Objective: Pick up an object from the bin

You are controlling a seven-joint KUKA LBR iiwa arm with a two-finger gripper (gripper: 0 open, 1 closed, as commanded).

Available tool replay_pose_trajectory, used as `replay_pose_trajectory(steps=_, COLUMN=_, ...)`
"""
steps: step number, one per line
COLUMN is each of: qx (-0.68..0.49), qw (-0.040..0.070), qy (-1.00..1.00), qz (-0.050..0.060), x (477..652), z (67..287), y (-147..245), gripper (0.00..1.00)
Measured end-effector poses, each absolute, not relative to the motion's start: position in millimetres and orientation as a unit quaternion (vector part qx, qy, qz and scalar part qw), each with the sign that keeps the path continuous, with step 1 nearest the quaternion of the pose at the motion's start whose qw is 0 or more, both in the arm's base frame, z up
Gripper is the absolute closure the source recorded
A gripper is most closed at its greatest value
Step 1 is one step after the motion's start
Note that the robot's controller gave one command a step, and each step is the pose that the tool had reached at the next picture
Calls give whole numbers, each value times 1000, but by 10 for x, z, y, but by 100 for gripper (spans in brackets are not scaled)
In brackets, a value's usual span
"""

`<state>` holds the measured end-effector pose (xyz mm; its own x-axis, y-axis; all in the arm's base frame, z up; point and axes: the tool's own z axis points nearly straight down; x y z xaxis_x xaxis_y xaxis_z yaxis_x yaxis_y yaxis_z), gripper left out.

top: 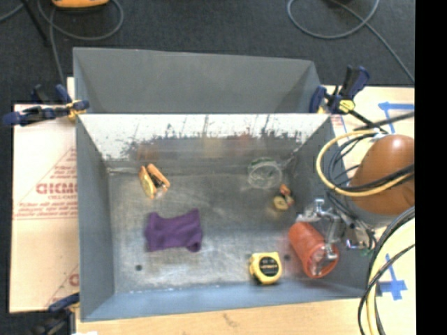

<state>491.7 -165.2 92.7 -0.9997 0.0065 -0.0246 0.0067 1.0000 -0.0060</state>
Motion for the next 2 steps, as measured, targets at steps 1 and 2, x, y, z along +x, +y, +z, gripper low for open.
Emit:
replay_pose_trajectory(steps=1, qx=2, qw=14, qy=1000, qz=-4, x=4921, z=939, y=-1652, gripper=100)
replay_pose_trajectory(steps=2, qx=1, qw=14, qy=1000, qz=-4, x=4921, z=939, y=-1652, gripper=100)
